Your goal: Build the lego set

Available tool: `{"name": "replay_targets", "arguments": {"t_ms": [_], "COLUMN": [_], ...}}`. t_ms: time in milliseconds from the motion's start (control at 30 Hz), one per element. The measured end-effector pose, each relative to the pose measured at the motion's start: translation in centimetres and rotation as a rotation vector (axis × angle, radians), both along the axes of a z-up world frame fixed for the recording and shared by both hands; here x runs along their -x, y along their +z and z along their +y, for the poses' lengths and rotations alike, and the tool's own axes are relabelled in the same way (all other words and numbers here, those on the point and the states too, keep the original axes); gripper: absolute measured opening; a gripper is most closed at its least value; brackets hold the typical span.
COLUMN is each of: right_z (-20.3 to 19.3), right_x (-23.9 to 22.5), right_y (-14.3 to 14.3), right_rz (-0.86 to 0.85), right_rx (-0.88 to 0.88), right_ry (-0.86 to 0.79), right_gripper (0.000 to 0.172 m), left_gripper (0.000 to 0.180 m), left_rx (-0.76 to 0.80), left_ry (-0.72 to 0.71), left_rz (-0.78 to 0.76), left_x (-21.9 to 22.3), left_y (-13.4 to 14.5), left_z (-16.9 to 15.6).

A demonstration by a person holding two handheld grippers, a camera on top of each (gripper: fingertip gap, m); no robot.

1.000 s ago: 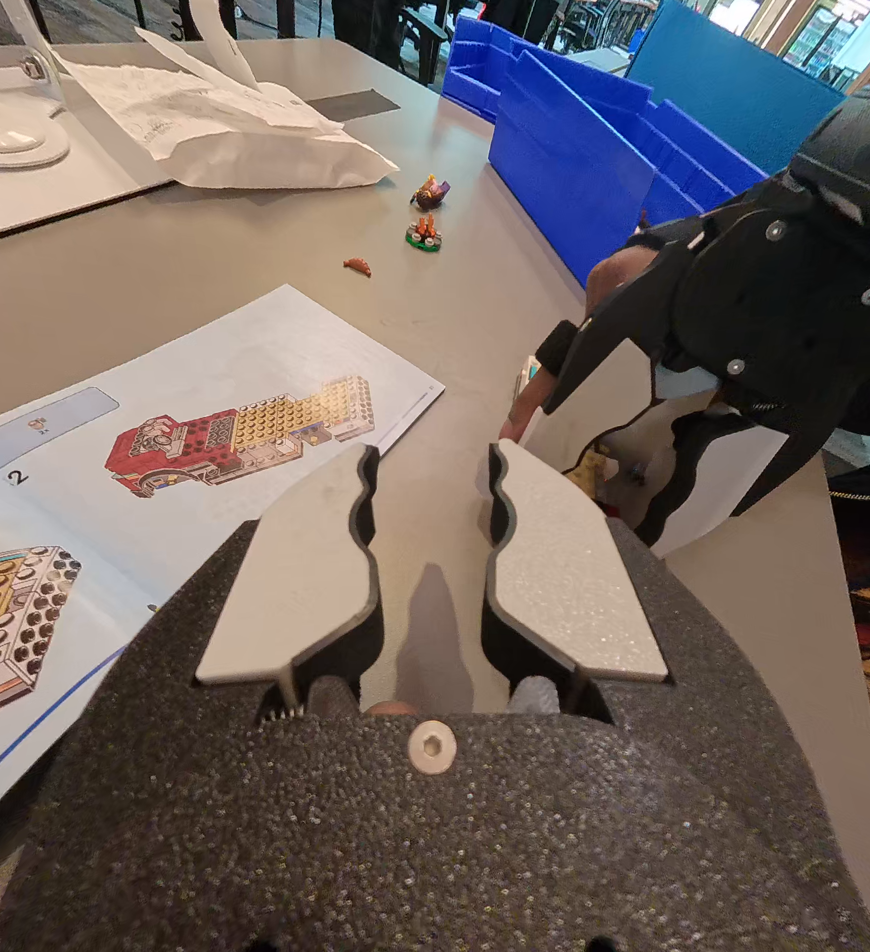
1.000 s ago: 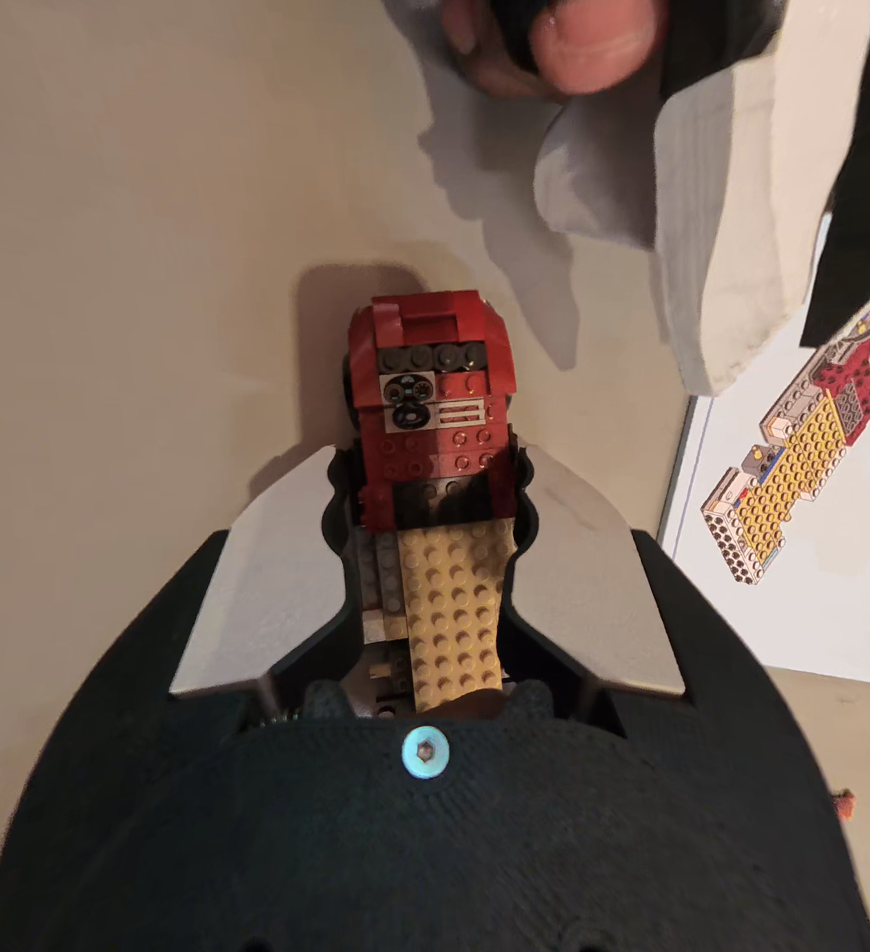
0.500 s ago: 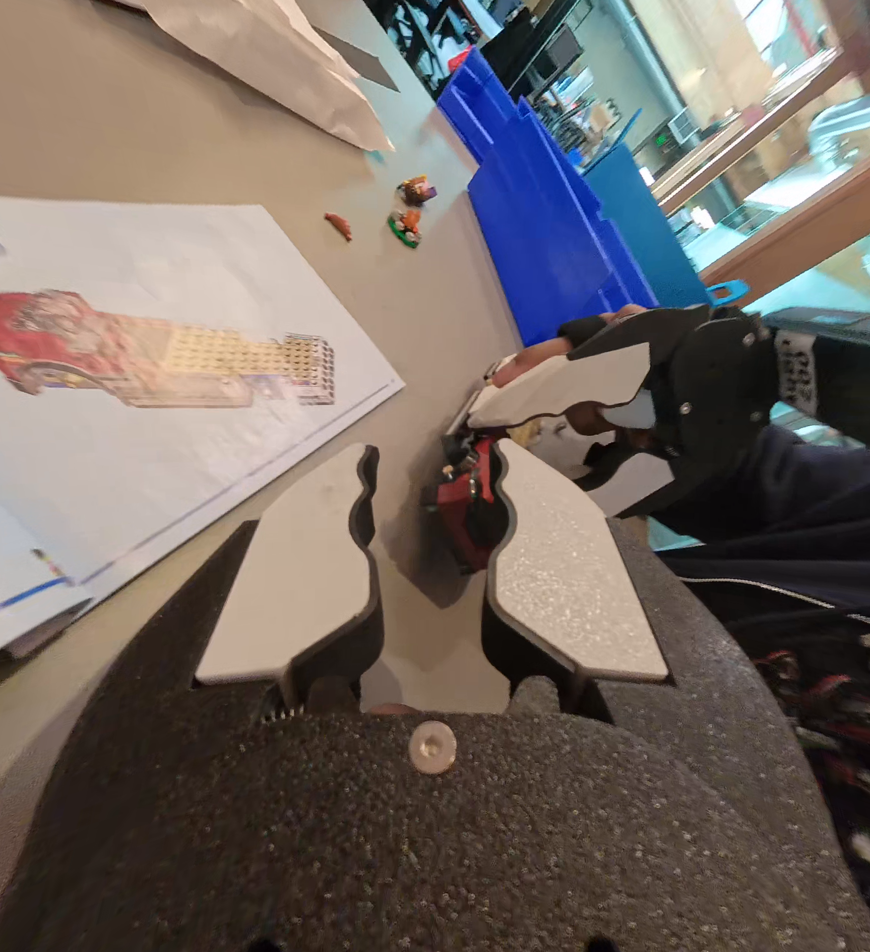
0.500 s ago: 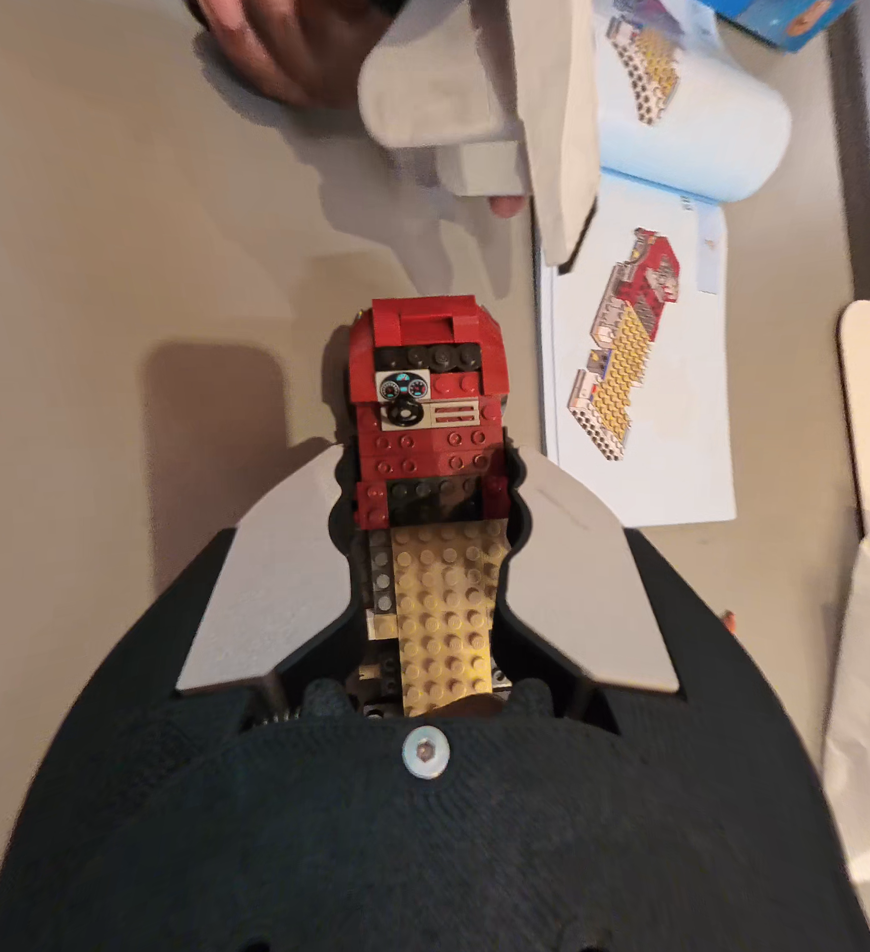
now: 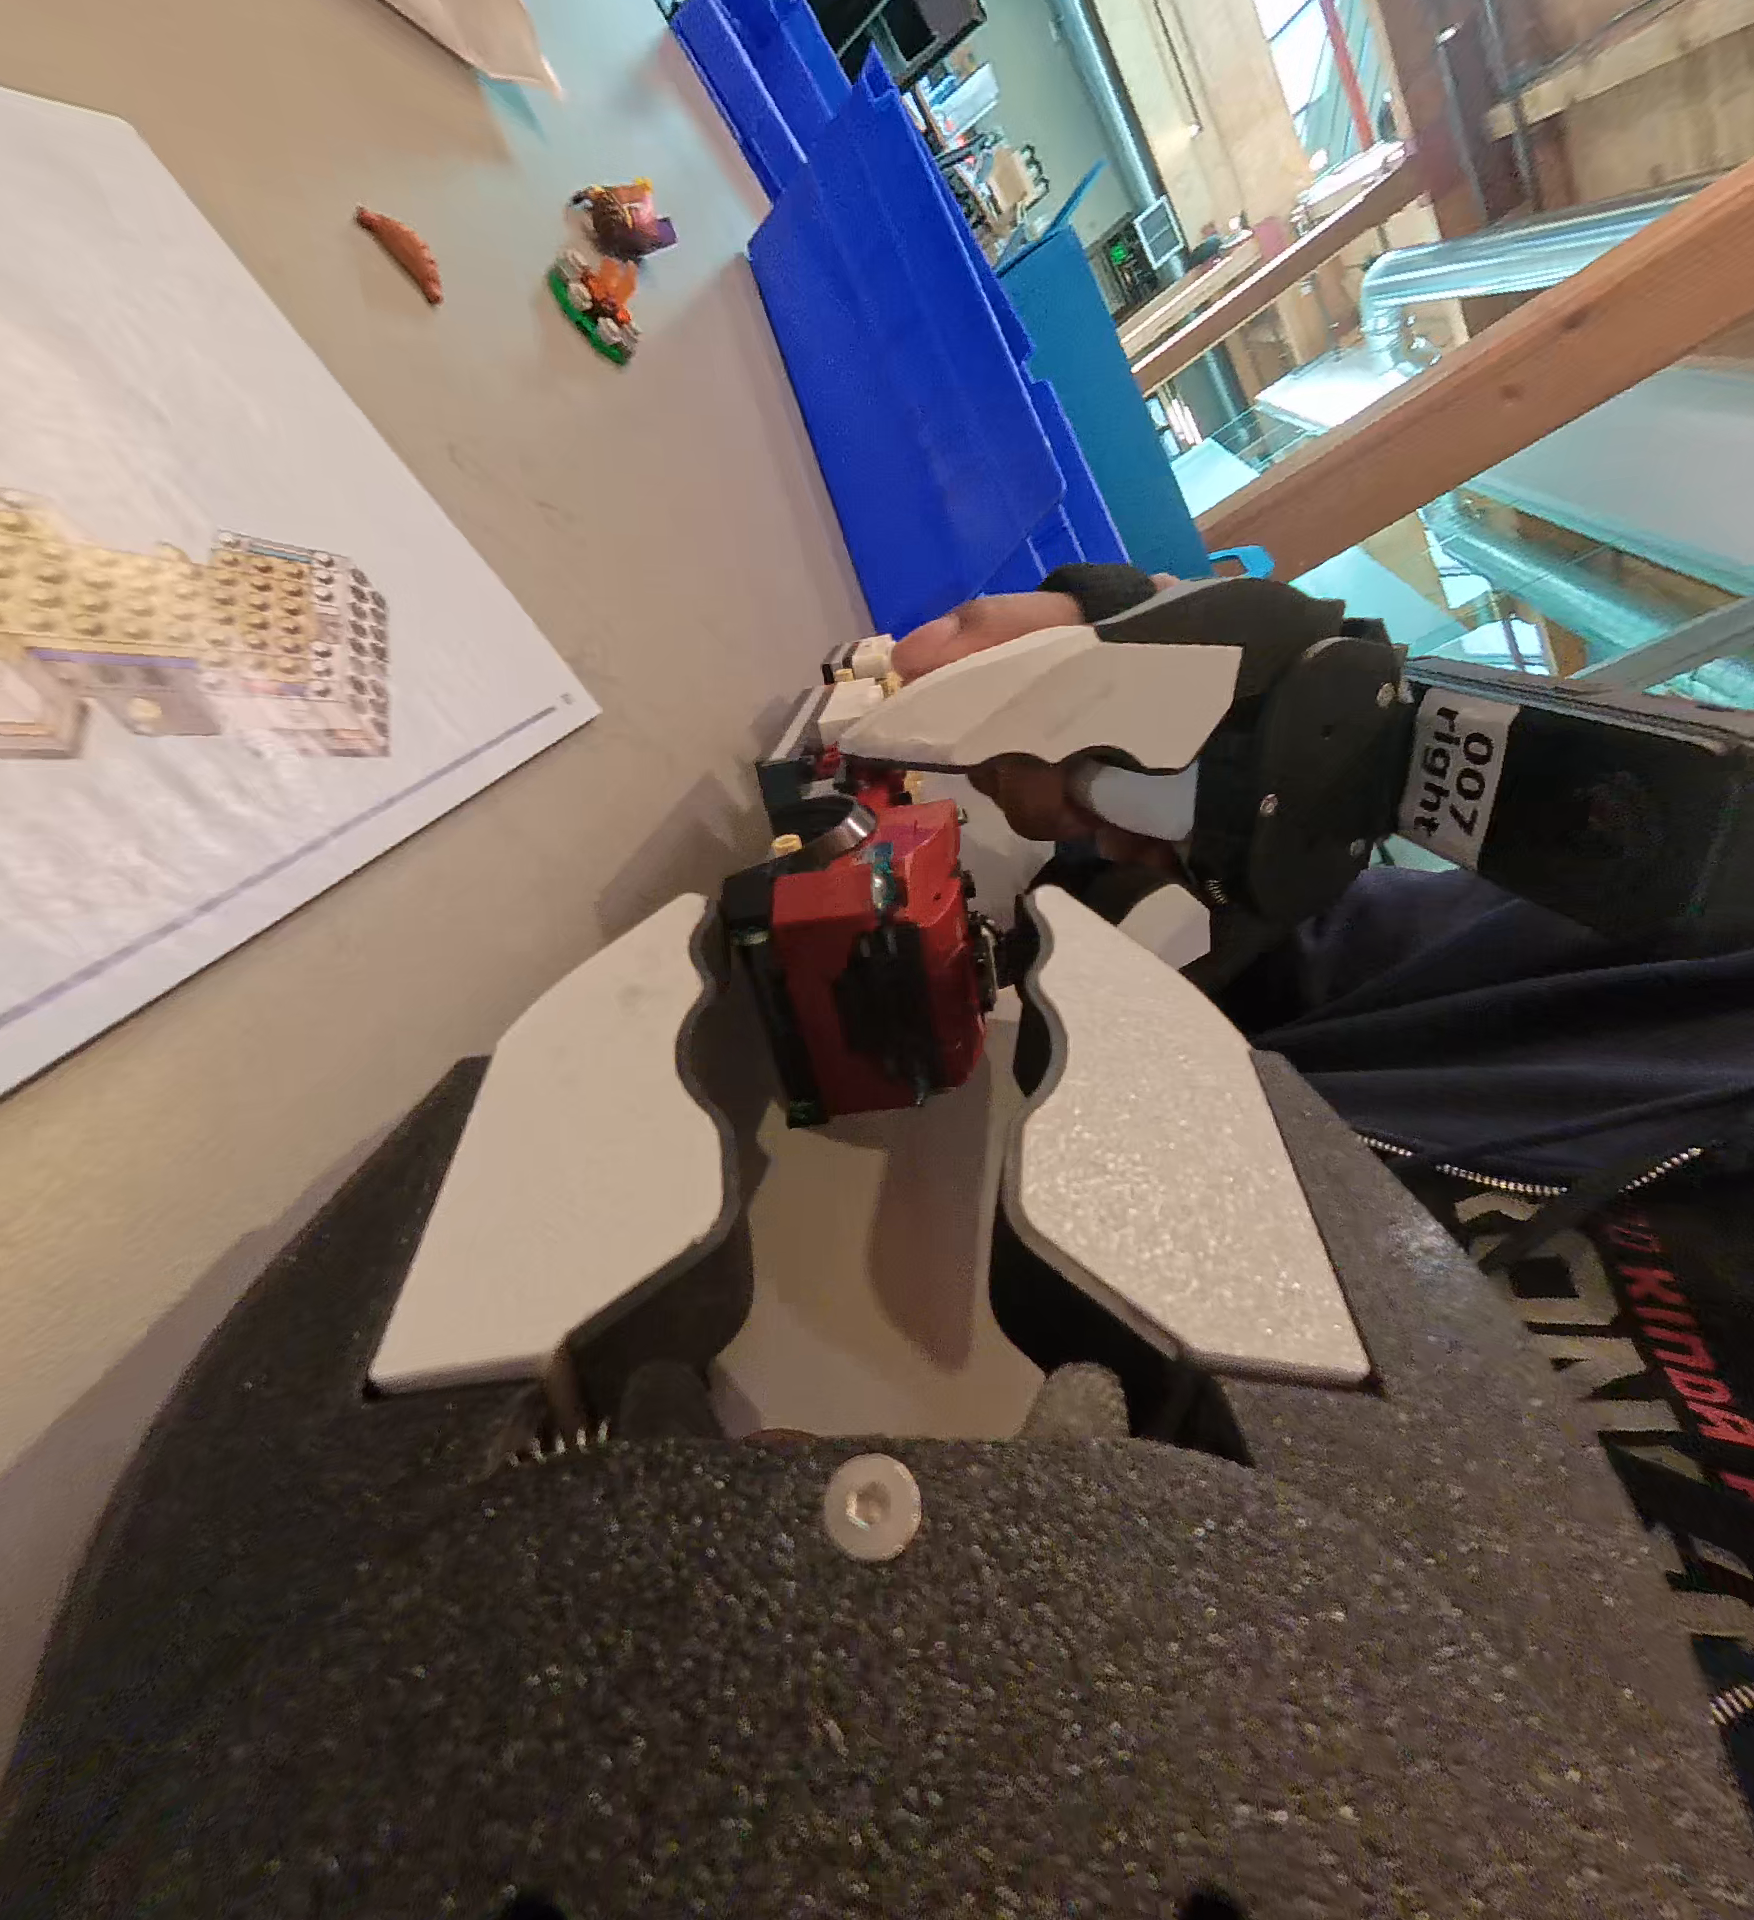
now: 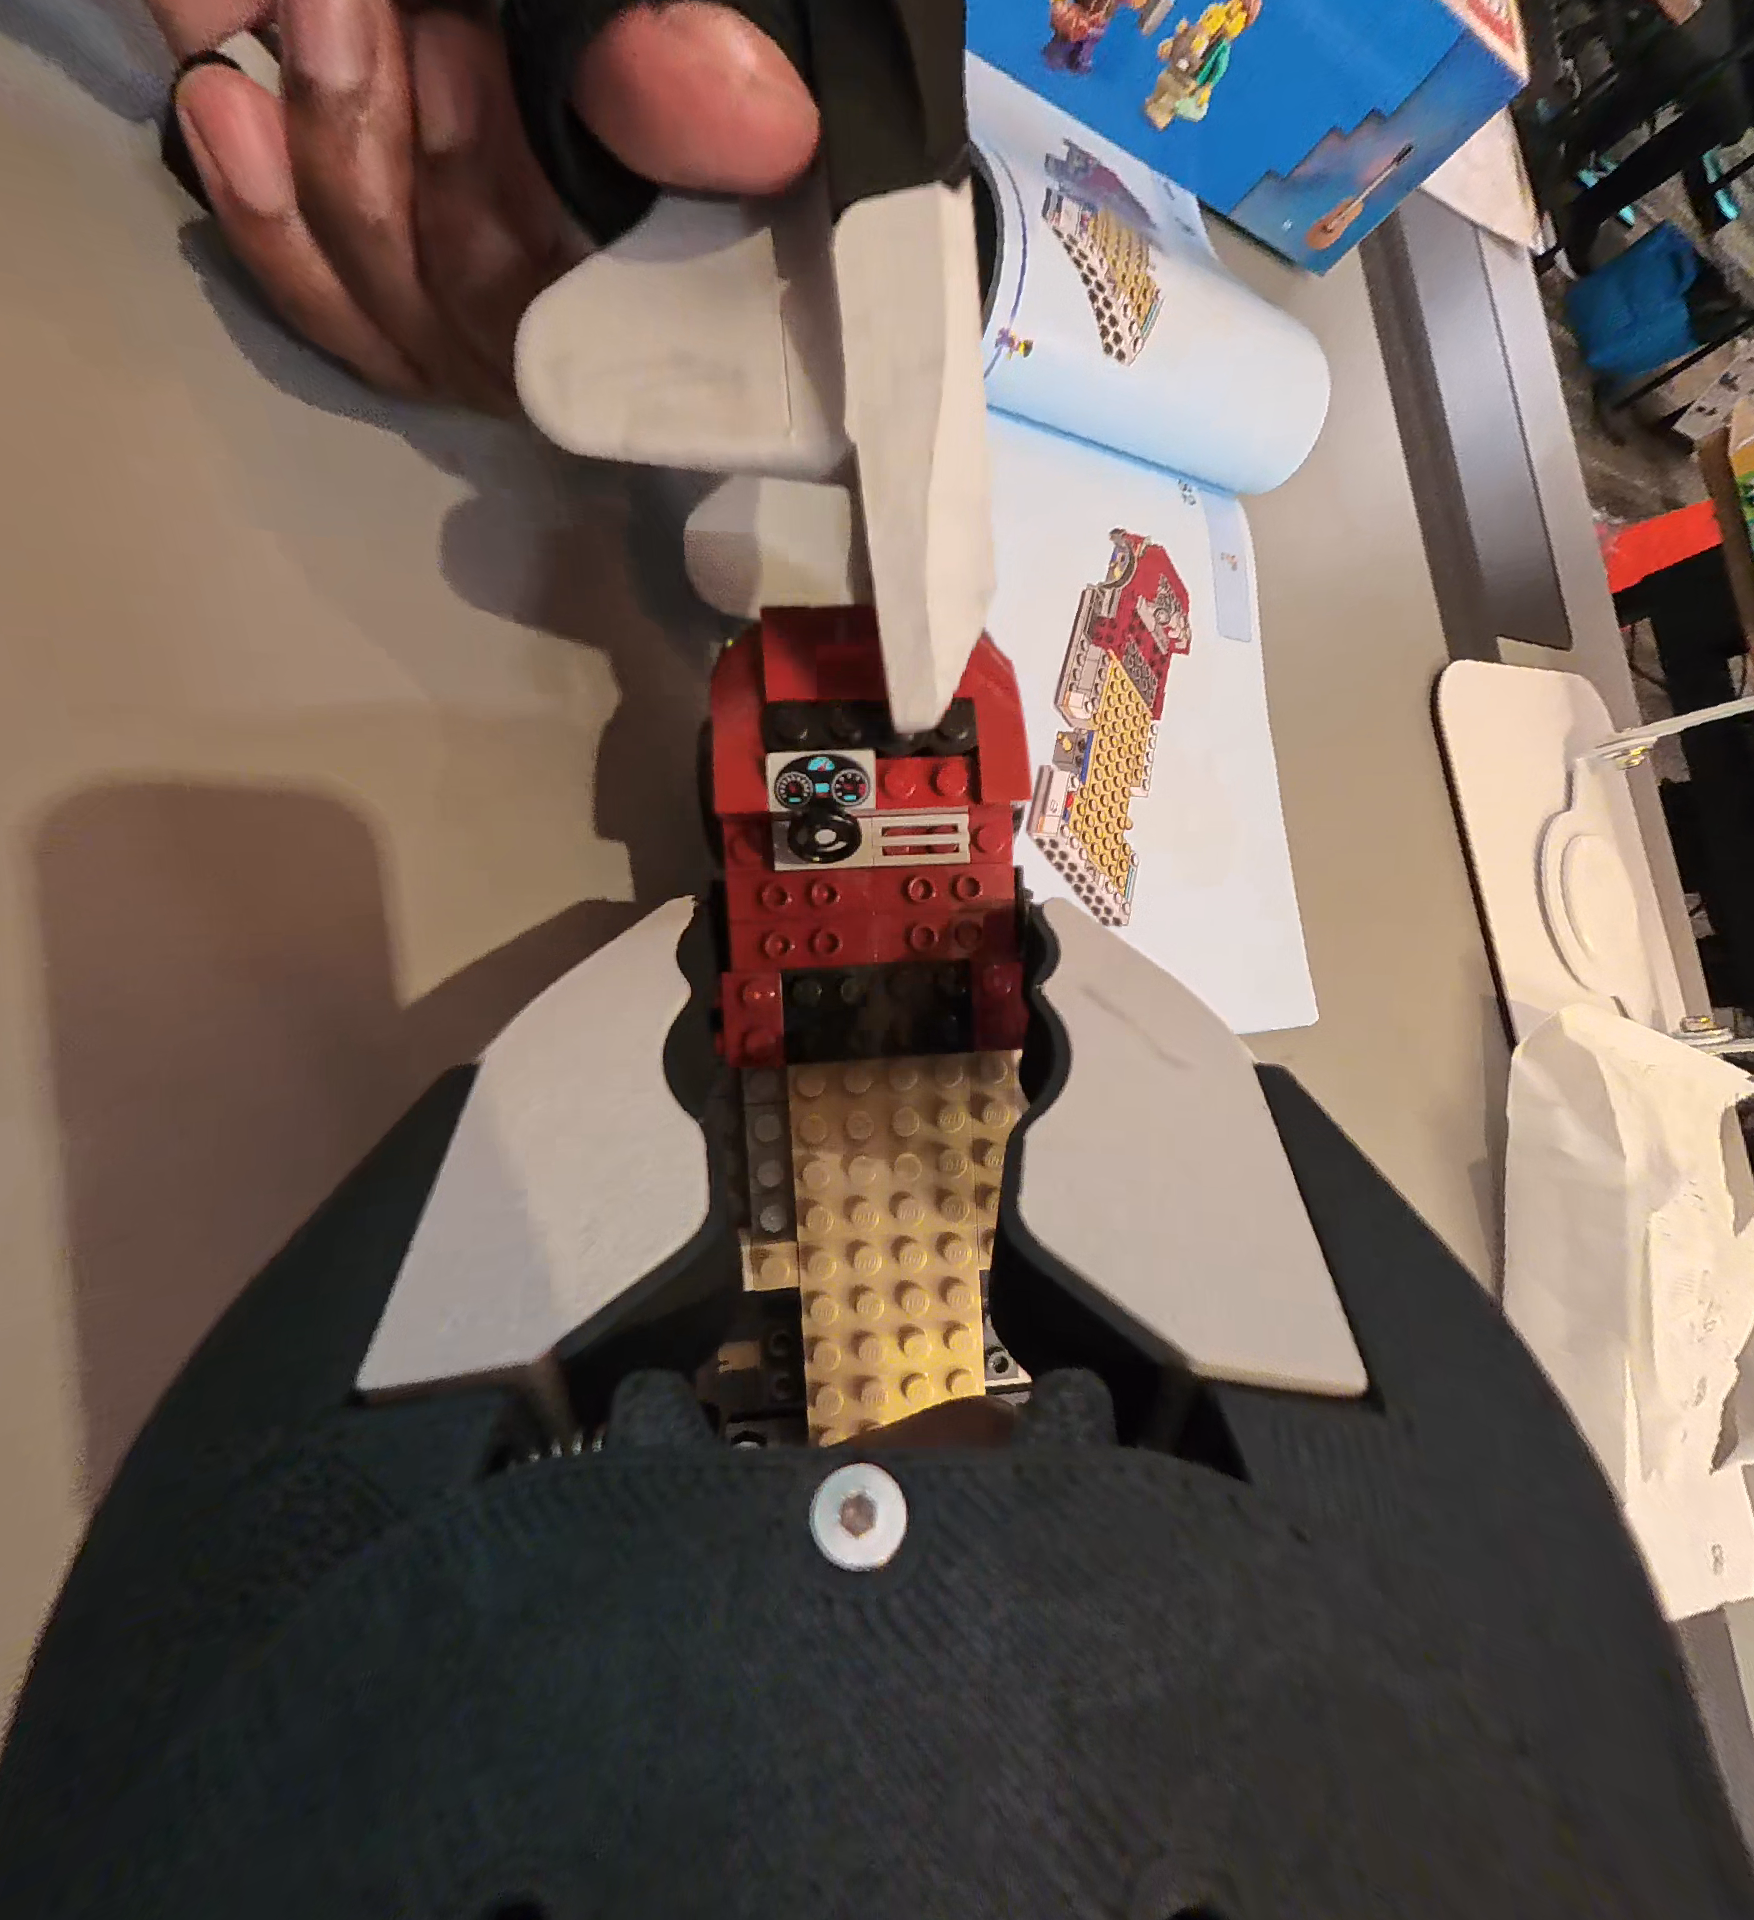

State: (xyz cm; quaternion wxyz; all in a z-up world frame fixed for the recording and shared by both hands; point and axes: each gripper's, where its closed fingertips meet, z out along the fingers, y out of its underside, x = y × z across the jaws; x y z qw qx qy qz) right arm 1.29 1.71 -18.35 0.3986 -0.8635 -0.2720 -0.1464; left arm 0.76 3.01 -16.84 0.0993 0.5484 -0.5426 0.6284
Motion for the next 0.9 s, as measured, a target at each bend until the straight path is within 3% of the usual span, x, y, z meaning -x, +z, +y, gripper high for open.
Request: {"name": "replay_targets", "arguments": {"t_ms": [100, 167, 200, 433, 733, 900], "right_z": [0.0, 0.0, 0.1, -0.3, -0.2, 0.0], "right_x": [0.2, 0.6, 0.5, 0.1, 0.0, 0.3], "right_y": [0.4, 1.0, 1.3, -0.1, -0.2, -0.3], "right_rz": [-0.005, 0.02, 0.023, 0.048, 0.053, 0.07], "right_rx": [-0.021, -0.06, -0.078, -0.016, 0.004, 0.012], "right_ry": [0.004, 0.02, 0.013, 0.02, 0.05, 0.062], "right_gripper": [0.053, 0.029, 0.024, 0.034, 0.058, 0.061], "left_gripper": [0.058, 0.063, 0.064, 0.063, 0.055, 0.055], "left_rx": [0.003, 0.0, 0.0, -0.025, -0.045, -0.047], "left_ry": [0.001, 0.021, 0.026, 0.0, -0.028, -0.039], "left_rz": [0.007, 0.021, 0.033, 0.058, 0.046, 0.04], "left_x": [-0.1, -0.2, -0.3, -0.1, 0.1, 0.3], "left_y": [-0.1, -0.3, -0.5, -1.0, -1.1, -1.0], "left_z": [-0.2, 0.1, 0.3, -0.3, -0.9, -1.2]}}
